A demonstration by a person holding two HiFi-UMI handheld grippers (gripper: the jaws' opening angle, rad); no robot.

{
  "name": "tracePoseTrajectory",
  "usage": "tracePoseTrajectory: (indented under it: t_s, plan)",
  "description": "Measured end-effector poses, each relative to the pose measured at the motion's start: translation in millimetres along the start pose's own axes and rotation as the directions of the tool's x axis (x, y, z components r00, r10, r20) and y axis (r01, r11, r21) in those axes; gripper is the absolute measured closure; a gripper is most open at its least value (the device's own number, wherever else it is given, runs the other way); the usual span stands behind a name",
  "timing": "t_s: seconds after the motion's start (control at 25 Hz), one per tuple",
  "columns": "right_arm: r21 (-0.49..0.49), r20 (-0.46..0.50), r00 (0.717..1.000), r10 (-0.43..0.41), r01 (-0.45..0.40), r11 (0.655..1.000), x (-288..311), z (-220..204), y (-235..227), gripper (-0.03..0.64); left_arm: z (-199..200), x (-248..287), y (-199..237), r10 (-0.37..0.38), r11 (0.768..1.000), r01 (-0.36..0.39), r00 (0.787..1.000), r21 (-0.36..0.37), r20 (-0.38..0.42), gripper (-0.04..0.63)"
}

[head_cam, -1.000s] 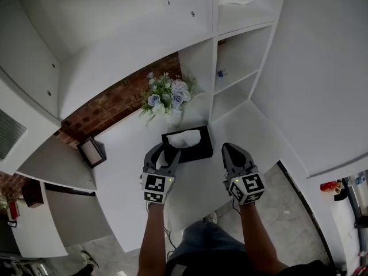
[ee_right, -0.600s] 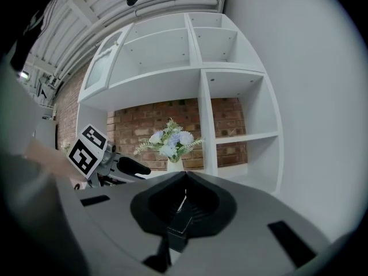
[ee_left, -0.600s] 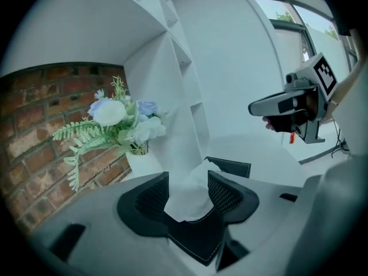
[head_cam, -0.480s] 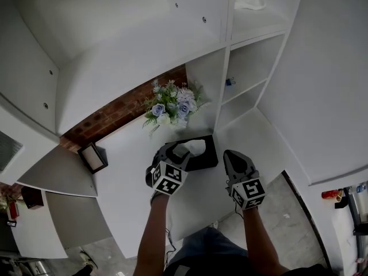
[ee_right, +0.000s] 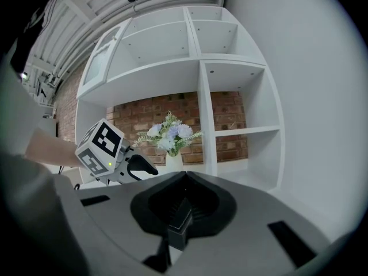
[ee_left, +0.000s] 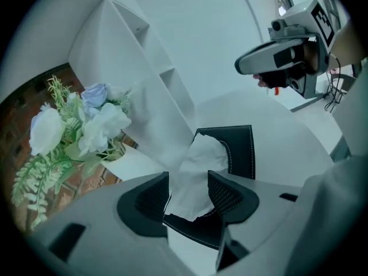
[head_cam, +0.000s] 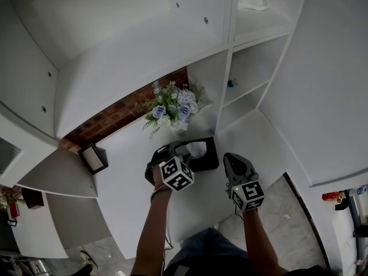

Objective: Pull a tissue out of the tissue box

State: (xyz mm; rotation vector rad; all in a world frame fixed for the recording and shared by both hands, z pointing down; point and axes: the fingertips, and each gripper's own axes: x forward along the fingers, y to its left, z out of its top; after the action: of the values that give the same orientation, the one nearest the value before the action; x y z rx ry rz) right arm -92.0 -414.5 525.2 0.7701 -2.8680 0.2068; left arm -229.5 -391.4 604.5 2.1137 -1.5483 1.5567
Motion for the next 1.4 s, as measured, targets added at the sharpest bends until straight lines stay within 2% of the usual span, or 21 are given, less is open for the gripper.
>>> tracePoseTrajectory:
  t_s: [0.2,0.28,0.44,0.56,0.72,0.84,0.96,1.08,1.4]
  plan:
    - [0.003,-0.006,1.0,-0.003,0.003,1.0,0.4,-2.8,0.0,0.618,-0.7,8.2,-1.6,-0.018,0.999,0.019,0.999,0.033,-0.035,0.411]
    - [0.004,-0.007,1.0,-0.005,0.005,1.0,-0.3,-3.4,-0.2,0.618,-2.9,10.1,-1.5,-0.023,0.999,0.025,0.999,0.038,-0.046,0.436]
    - [0.007,-0.007,1.0,-0.009,0.009,1.0,-1.7,-4.1,-0.8,0.618,-2.2,9.1,-0.4,-0.039,0.999,0.039,0.999,0.013,-0.027,0.435]
    - [0.007,-0.011,1.0,-0.012,0.012,1.0,-2.7,-5.7,-2.5,0.618,-0.9,5.8,4.1,-0.051,0.998,0.051,0.999,-0.025,-0.006,0.405]
    - [0.014,-0.018,1.0,-0.014,0.014,1.0,-2.1,-8.8,-2.6,0.618,-7.8,14.6,2.0,-0.081,0.997,0.081,0.996,-0.008,-0.04,0.407]
    - [0.014,-0.017,1.0,-0.016,0.016,1.0,-1.7,-8.9,-3.5,0.618,-10.1,17.1,-2.2,-0.091,0.996,0.091,0.995,0.007,-0.052,0.441]
    - [0.016,-0.013,1.0,-0.025,0.025,1.0,-2.3,-8.2,-6.3,0.618,-10.0,16.2,-4.8,-0.091,0.996,0.092,0.995,0.017,-0.051,0.519]
    - [0.019,-0.013,1.0,-0.028,0.028,0.999,-2.6,-7.9,-6.4,0.618,-7.9,13.6,-5.5,-0.075,0.997,0.077,0.996,0.03,-0.04,0.562]
    - [0.02,-0.018,0.999,-0.028,0.028,0.999,-5.5,-10.6,-2.0,0.618,-4.8,7.9,-9.7,-0.06,0.998,0.06,0.998,0.027,-0.015,0.584]
